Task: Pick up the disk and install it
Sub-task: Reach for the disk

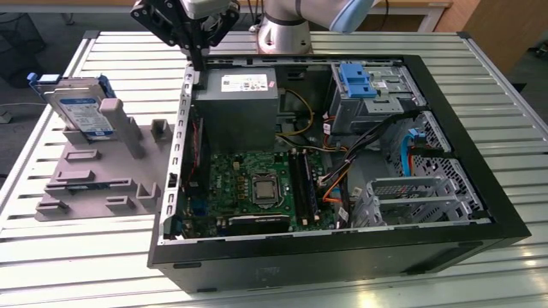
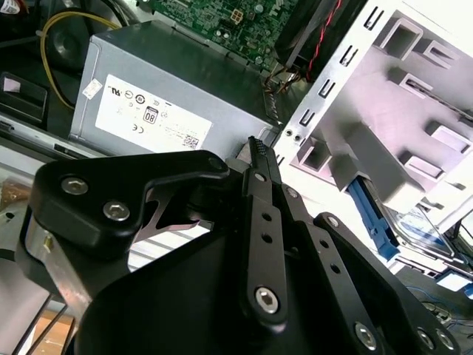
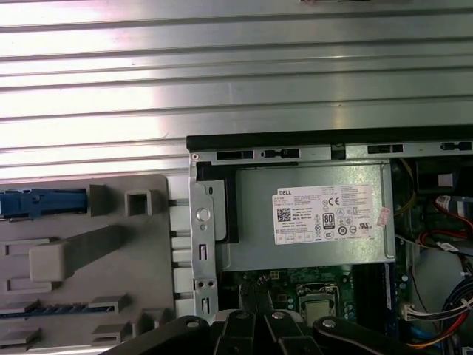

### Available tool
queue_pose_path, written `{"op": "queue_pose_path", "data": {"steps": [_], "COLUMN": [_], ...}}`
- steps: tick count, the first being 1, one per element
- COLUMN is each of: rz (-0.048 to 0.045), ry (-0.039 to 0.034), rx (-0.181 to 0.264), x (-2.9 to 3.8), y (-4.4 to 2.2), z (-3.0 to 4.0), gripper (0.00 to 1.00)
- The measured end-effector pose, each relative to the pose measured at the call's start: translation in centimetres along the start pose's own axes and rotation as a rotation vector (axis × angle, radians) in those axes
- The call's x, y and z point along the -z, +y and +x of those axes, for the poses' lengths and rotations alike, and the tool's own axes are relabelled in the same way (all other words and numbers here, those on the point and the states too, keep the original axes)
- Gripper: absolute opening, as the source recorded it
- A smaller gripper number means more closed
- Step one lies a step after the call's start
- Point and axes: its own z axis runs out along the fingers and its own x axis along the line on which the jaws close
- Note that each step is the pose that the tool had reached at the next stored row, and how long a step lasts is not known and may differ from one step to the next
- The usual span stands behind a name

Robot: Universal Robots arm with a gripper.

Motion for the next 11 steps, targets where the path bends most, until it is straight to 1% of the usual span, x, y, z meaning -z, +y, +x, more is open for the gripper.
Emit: {"op": "queue_pose_path", "data": {"steps": [5, 11], "rz": [0.0, 0.0], "ry": [-0.0001, 0.0], "rx": [0.0, 0.0], "x": [-0.01, -0.01], "y": [-0.02, 0.09], "z": [0.31, 0.88], "gripper": [0.11, 0.11]}}
